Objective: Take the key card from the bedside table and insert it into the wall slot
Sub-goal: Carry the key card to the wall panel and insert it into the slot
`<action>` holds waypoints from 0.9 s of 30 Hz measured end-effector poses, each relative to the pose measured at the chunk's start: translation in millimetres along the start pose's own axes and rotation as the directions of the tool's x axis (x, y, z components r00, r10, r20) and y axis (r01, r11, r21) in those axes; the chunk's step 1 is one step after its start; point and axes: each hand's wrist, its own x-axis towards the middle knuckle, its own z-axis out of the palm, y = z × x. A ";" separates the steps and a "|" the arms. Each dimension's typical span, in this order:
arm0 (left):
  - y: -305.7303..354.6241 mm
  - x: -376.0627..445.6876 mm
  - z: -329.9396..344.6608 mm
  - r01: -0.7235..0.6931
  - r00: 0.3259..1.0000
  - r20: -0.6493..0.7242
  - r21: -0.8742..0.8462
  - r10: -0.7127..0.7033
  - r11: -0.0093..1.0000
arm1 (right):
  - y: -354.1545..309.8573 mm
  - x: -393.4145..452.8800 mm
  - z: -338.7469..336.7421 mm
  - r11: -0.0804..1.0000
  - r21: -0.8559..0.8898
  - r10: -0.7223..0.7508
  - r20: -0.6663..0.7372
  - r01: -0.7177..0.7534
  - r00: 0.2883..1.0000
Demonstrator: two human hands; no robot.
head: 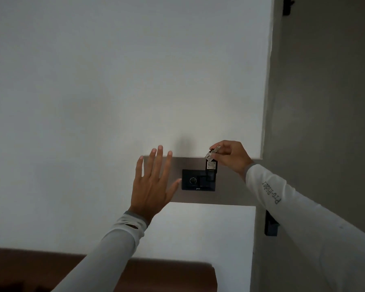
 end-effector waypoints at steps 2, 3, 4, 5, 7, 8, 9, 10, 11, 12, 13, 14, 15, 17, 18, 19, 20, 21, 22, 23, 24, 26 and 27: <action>5.4 8.4 26.2 -0.013 1.000 0.010 -0.007 0.013 1.000 | 20.9 21.9 2.3 1.000 -0.015 -0.008 0.009 0.008 1.000; 8.0 13.0 39.1 -0.021 1.000 0.014 -0.010 0.021 1.000 | 30.9 31.9 3.6 0.999 -0.031 -0.007 0.012 0.007 1.000; 10.5 18.6 51.4 -0.028 0.999 0.017 -0.016 0.029 0.999 | 40.1 41.6 4.6 0.999 -0.043 -0.004 0.013 0.005 1.000; 12.5 25.8 63.3 -0.036 0.999 0.022 -0.028 0.036 0.999 | 48.1 51.0 5.6 0.999 -0.045 -0.002 0.011 0.002 1.000; 15.4 42.5 86.1 -0.046 0.998 0.034 -0.048 0.048 0.998 | 60.8 68.9 7.5 0.999 -0.042 -0.002 -0.001 0.002 1.000; 16.6 51.0 97.3 -0.050 0.998 0.036 -0.052 0.052 0.997 | 66.0 77.5 8.8 0.999 -0.043 -0.007 -0.012 0.006 1.000; 17.6 58.7 108.5 -0.055 0.998 0.031 -0.052 0.057 0.997 | 71.2 85.4 10.2 0.999 -0.046 -0.012 -0.025 0.011 1.000; 18.5 66.0 119.7 -0.061 0.998 0.023 -0.051 0.063 0.997 | 76.5 92.6 11.8 0.999 -0.050 -0.018 -0.039 0.016 0.999; 19.0 72.6 131.0 -0.068 0.998 0.016 -0.051 0.069 0.996 | 82.1 98.9 13.6 0.998 -0.057 -0.027 -0.054 0.024 0.998; 19.4 78.3 142.2 -0.073 0.997 0.010 -0.053 0.074 0.996 | 87.9 104.4 15.9 0.997 -0.070 -0.035 -0.066 0.030 0.997; 19.9 82.3 153.1 -0.075 0.997 0.007 -0.057 0.076 0.996 | 93.9 108.7 18.7 0.995 -0.089 -0.042 -0.072 0.035 0.997; 20.3 84.7 163.4 -0.078 0.997 0.007 -0.063 0.078 0.995 | 100.0 112.3 21.9 0.994 -0.105 -0.045 -0.075 0.037 0.996; 20.9 85.9 173.0 -0.083 0.996 0.009 -0.068 0.084 0.994 | 106.4 115.2 25.0 0.992 -0.117 -0.047 -0.077 0.037 0.996; 21.8 85.0 190.6 -0.092 0.996 0.012 -0.078 0.094 0.993 | 118.9 119.5 30.9 0.990 -0.138 -0.054 -0.077 0.043 0.996; 22.3 84.1 198.5 -0.092 0.996 0.010 -0.085 0.093 0.992 | 124.9 121.0 33.5 0.988 -0.146 -0.060 -0.075 0.048 0.995; 23.0 83.0 205.6 -0.088 0.996 0.008 -0.093 0.090 0.992 | 130.4 122.1 35.6 0.987 -0.150 -0.065 -0.076 0.053 0.995; 23.9 81.3 211.9 -0.086 0.996 0.008 -0.101 0.087 0.991 | 135.1 122.8 37.2 0.987 -0.150 -0.071 -0.078 0.059 0.994; 25.0 78.6 217.9 -0.086 0.996 0.008 -0.110 0.087 0.990 | 138.7 123.3 38.4 0.985 -0.156 -0.081 -0.076 0.069 0.994; 26.1 75.6 223.6 -0.088 0.996 0.007 -0.119 0.089 0.989 | 141.4 124.0 38.9 0.982 -0.169 -0.096 -0.063 0.084 0.993; 26.8 72.6 228.4 -0.089 0.996 0.005 -0.128 0.090 0.988 | 143.3 124.3 39.5 0.977 -0.189 -0.109 -0.041 0.100 0.993; 27.3 70.6 232.2 -0.086 0.996 0.004 -0.138 0.088 0.987 | 144.5 124.3 39.9 0.972 -0.209 -0.118 -0.019 0.112 0.993; 27.7 68.8 236.7 -0.073 0.997 0.000 -0.156 0.074 0.985 | 146.7 124.2 39.7 0.962 -0.240 -0.139 -0.008 0.133 0.990; 27.5 68.5 237.6 -0.066 0.998 -0.001 -0.163 0.067 0.984 | 147.9 124.1 39.5 0.957 -0.251 -0.156 -0.019 0.146 0.988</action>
